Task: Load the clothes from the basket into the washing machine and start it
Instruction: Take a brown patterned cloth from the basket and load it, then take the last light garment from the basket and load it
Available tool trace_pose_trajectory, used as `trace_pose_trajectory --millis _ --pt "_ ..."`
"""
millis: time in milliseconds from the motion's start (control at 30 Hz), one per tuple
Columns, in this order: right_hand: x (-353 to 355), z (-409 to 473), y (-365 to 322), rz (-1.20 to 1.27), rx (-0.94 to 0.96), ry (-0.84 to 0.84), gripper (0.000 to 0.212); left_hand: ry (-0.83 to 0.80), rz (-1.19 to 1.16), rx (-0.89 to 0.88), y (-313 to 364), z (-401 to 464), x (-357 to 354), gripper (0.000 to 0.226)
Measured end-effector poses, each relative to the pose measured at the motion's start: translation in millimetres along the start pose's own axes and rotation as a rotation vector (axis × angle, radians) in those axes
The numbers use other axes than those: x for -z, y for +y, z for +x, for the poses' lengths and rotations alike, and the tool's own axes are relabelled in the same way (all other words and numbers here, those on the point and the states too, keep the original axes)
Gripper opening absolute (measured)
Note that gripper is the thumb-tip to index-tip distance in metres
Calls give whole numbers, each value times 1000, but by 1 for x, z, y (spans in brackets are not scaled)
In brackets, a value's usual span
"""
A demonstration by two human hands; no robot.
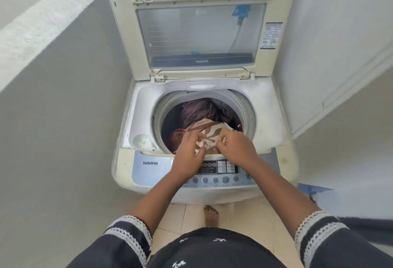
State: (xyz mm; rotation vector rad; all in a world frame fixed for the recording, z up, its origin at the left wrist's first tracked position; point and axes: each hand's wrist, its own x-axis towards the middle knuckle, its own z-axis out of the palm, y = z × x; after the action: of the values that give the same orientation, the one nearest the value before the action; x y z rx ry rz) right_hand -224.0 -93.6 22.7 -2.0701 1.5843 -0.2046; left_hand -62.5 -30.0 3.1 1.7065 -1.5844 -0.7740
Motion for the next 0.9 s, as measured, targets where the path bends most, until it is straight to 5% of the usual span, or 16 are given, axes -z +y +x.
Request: trace_pose_trajectory --millis 300,567,900 --pt "-14 -149 -3 63 -128 160 10 -134 20 -247 10 -120 -10 37" --pt "-57 -307 10 202 -264 87 10 -257 0 -277 5 -226 -29 38" --pt "-98 -492 70 434 -611 64 16 -630 56 -366 26 -319 -103 34"
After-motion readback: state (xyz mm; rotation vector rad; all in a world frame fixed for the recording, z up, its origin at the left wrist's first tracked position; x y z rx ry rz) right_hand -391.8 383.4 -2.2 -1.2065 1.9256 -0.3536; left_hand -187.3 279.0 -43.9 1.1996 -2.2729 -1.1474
